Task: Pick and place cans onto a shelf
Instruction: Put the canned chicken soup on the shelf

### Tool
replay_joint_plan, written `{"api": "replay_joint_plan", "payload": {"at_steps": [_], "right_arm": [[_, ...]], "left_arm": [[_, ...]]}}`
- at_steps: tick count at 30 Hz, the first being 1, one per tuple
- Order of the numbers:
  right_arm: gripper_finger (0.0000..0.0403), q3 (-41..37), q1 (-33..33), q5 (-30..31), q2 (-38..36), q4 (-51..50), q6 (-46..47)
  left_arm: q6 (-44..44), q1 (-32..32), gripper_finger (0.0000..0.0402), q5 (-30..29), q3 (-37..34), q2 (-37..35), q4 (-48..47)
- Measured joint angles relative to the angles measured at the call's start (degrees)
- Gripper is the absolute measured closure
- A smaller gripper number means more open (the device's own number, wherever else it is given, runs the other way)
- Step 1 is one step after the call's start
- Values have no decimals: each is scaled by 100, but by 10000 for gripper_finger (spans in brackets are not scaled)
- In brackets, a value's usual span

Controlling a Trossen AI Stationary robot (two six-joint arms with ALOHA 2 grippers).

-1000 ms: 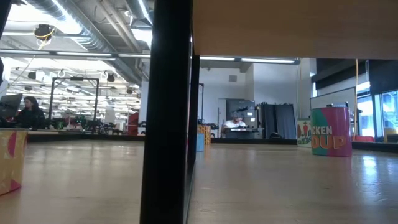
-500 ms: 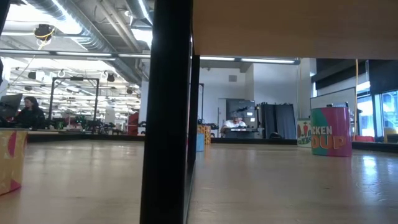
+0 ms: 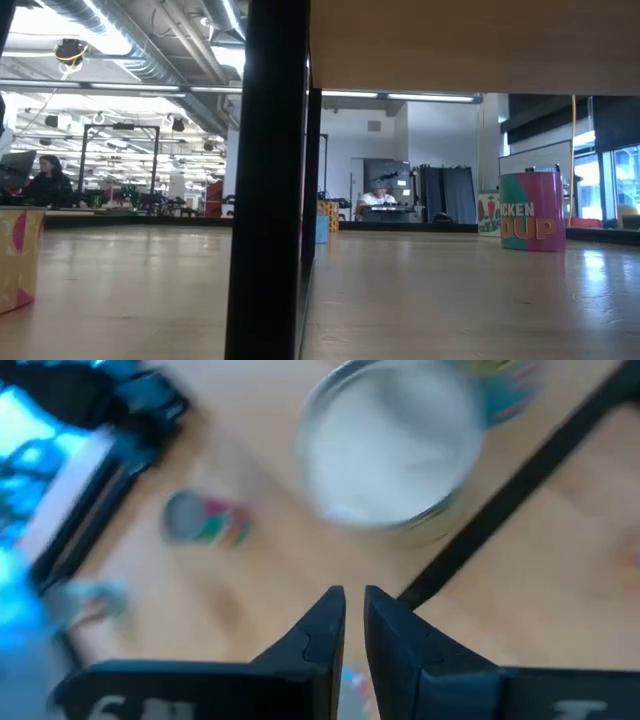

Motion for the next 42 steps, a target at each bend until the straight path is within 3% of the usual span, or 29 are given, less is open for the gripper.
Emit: {"api": "replay_joint_plan", "payload": {"at_steps": [4, 11, 18, 21, 30, 35, 42], "right_arm": [[400, -2, -2, -2, -24, 1, -96], [400, -2, 0, 10, -268, 1, -88], [400, -2, -2, 265, -418, -1, 103], [400, -2, -2, 270, -452, 0, 55], [400, -2, -2, -96, -461, -1, -272], [400, -160, -2, -96, -574, 8, -302], [400, -1434, -1, 211, -1433, -3, 234]], "left_arm": [[-428, 93, 372, -645, 9, -141, -117], [-1388, 461, 389, -710, 7, -539, -340], [-2191, 925, 401, -1252, 7, -933, -500], [-2587, 1250, 401, -977, 7, -1039, -867], [-2400, 1926, 401, 697, 0, -1111, -2084], [-2386, 2155, 401, 892, 0, -1113, -2508], [-2298, 2564, 401, 895, 0, -1544, -2543]]}}
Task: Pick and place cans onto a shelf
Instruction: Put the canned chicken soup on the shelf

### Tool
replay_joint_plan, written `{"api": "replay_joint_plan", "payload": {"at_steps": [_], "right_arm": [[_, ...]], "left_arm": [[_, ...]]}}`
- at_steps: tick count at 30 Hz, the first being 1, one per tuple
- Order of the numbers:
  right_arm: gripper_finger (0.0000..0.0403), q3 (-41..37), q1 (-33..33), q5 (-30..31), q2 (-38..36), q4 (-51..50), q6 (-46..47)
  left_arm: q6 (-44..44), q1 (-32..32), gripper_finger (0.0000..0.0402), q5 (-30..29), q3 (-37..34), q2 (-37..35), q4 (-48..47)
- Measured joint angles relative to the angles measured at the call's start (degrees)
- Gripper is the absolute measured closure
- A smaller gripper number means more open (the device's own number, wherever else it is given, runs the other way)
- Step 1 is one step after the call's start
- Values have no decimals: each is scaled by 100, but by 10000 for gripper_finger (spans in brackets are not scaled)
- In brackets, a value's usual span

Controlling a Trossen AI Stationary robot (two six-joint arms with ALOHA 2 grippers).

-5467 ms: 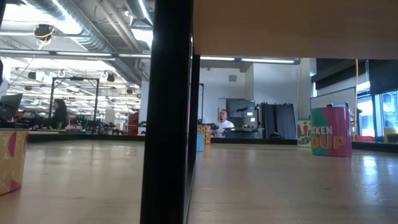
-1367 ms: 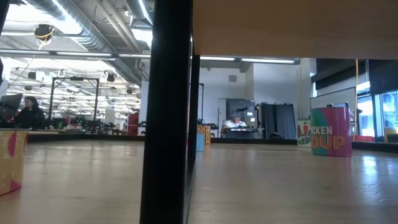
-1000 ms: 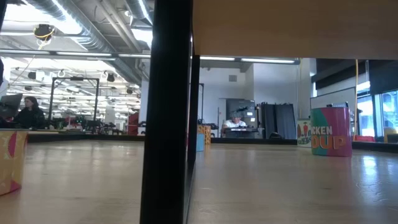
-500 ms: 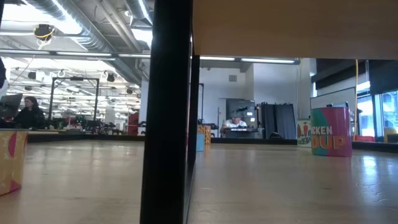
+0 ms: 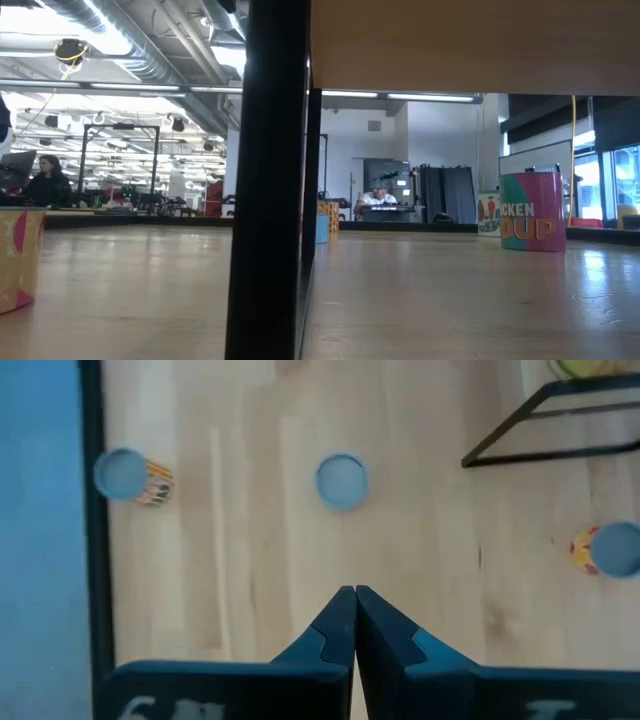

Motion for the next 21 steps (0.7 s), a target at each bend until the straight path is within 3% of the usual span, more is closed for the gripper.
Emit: {"api": "replay_joint_plan", "payload": {"at_steps": [11, 21], "right_arm": [[399, -2396, -46, 125, -1072, -1, 2426], [350, -3617, -376, -102, -1027, 70, 2978]], "left_arm": [[-8, 590, 401, -8, -2, -605, 35], [212, 1038, 401, -14, -2, -619, 40]]}}
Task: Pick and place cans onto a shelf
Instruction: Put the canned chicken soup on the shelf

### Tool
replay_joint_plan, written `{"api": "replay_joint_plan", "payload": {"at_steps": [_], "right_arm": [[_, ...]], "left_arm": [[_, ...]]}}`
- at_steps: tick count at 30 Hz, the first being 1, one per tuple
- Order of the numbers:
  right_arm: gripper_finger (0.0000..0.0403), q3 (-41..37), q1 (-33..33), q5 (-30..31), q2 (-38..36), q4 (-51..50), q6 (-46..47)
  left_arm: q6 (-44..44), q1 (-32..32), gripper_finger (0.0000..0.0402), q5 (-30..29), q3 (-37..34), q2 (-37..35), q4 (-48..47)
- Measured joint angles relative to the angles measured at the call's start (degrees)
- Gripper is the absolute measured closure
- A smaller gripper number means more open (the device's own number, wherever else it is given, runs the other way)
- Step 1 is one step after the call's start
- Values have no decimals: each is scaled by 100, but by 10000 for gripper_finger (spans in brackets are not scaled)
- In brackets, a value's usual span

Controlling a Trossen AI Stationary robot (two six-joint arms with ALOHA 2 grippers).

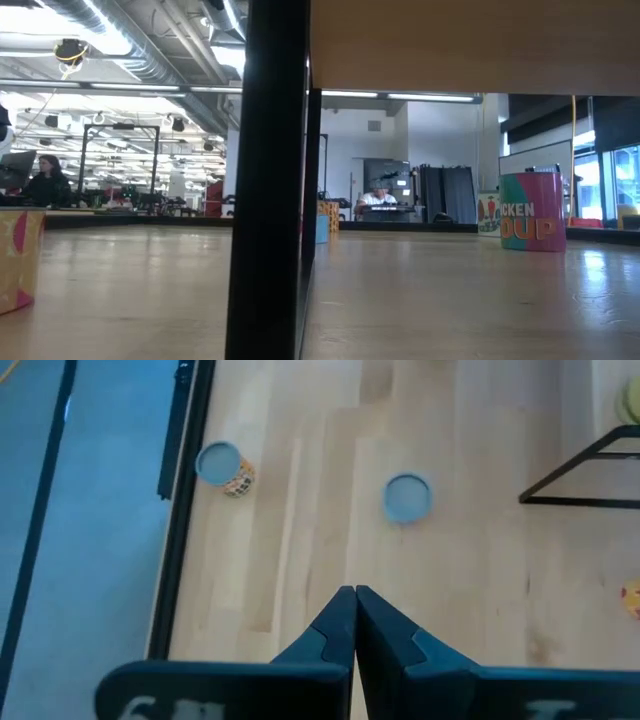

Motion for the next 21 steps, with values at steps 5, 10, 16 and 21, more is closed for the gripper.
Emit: {"api": "replay_joint_plan", "payload": {"at_steps": [5, 10, 16, 21], "right_arm": [[325, -401, -391, -296, 95, 355, 708], [319, -733, -754, -605, 346, 630, 1298], [319, -1011, -909, -705, 692, 755, 929], [319, -1152, -911, -1011, 876, 933, 137]], "left_arm": [[43, 227, 401, 1, 0, 1, 12], [82, 513, 401, 117, 0, 3, 223], [858, 949, 401, 1766, 0, 89, 291], [829, 1152, 401, 2029, 0, 159, 438]]}}
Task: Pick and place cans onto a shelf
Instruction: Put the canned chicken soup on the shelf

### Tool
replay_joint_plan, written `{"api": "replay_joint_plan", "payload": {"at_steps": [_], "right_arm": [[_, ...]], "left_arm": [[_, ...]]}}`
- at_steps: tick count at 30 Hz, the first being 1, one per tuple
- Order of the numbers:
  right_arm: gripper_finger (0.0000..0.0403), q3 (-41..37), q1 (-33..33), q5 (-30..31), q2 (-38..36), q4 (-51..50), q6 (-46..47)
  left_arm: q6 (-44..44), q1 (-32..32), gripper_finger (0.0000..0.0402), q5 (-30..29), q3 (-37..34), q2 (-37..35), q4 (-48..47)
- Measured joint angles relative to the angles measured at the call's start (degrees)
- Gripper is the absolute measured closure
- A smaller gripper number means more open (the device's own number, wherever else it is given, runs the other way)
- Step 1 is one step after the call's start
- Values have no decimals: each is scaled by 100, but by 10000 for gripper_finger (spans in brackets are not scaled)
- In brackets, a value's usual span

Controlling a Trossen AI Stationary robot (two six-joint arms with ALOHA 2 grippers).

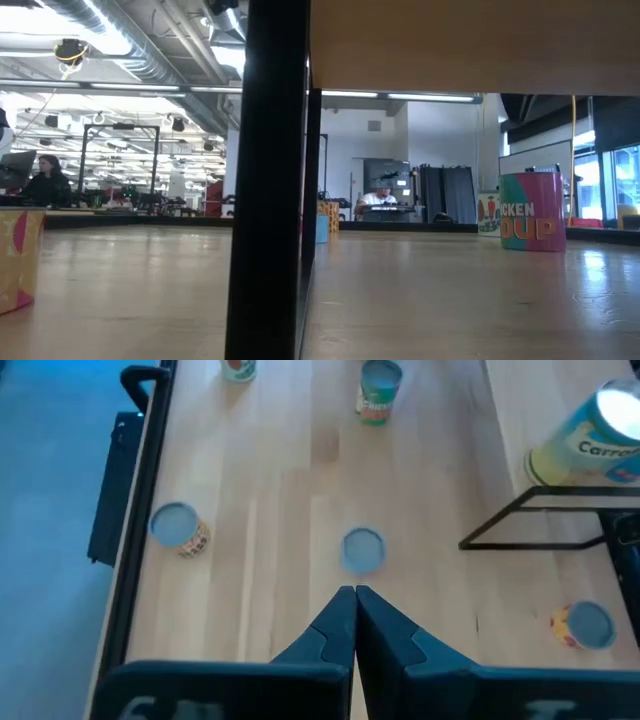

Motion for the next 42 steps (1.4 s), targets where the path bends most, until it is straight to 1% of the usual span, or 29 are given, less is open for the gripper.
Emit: {"api": "replay_joint_plan", "payload": {"at_steps": [3, 5, 7, 10, 14, 18, 25, 29, 36, 38, 41, 42], "right_arm": [[318, -210, 1, -76, 56, 85, -388], [318, -367, -1, -281, 93, 90, -696], [318, -502, 1, -302, 105, 175, -958], [318, -711, 4, -331, 104, 573, -1220], [318, -975, 1, -332, 99, 862, -1393], [318, -1160, 1, -207, 99, 895, -1427], [318, -1203, 0, -3, 99, 1018, -1582], [318, -1203, -31, 6, 99, 1064, -1638], [318, -1350, -280, 8, 99, 1450, -1842], [318, -1504, -349, -88, 94, 1542, -1843], [318, -1750, -400, -493, 94, 1672, -1854], [318, -1816, -401, -535, 72, 1723, -1854]], "left_arm": [[-49, 21, 401, 59, 0, 27, 17], [-141, 22, 401, 0, 0, 68, 26], [-148, 22, 401, -83, 0, 71, 28], [-149, 21, 401, -99, 0, 57, 29], [-191, 20, 401, -111, 0, 61, 43], [-293, 20, 401, -111, 0, 61, 95], [-293, 20, 401, -85, 0, 60, 120], [-293, 20, 401, -79, 0, 59, 120], [-299, 20, 401, -72, 0, 59, 122], [-302, 20, 401, -72, 0, 60, 122], [-304, 20, 401, -70, 0, 59, 122], [-304, 20, 401, -70, 0, 59, 122]]}}
